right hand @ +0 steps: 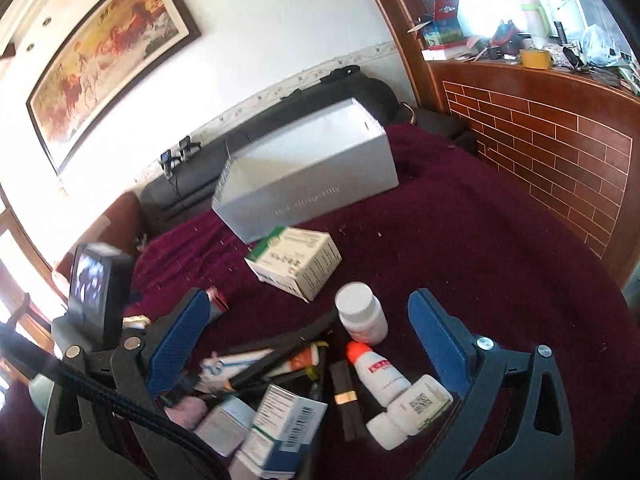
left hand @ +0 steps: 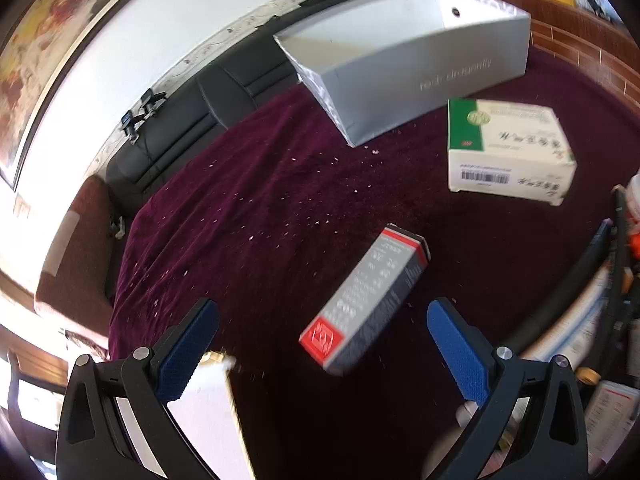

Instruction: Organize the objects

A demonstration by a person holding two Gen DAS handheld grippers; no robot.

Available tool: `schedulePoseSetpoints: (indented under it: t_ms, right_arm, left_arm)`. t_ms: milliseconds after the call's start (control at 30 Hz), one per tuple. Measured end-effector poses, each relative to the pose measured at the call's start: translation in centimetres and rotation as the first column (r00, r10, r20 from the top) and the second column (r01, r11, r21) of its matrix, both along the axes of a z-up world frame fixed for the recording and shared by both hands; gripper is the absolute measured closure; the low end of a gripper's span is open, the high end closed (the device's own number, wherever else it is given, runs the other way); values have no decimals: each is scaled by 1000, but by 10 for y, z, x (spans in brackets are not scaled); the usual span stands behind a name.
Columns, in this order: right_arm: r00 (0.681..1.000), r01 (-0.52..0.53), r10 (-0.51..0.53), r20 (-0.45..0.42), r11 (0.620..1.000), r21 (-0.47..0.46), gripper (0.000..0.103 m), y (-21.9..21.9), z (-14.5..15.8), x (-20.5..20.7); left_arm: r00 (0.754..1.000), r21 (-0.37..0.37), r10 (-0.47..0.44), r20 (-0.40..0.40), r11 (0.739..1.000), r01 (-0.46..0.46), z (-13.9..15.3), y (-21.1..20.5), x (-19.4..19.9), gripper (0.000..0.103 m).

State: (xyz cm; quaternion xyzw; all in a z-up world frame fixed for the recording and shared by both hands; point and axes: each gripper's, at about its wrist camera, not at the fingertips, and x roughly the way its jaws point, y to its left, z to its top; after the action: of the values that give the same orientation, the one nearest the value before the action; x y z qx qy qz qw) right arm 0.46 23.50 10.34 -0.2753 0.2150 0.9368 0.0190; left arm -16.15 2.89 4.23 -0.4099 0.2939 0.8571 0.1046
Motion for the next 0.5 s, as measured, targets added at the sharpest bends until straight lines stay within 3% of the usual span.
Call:
schedulePoseSetpoints:
  t_ms: [200,500]
  right_arm:
    - [999,-33,33,33,999,11,3,-3,-8,-4]
    - [998,-39,40,53,999,-17,3,-1,-12,-5]
  left_arm:
    - [999,-36,-19,35,999,21,-24,5,-15,1]
    - [999,-32,-41,24,999,41,-25,11,-8,1]
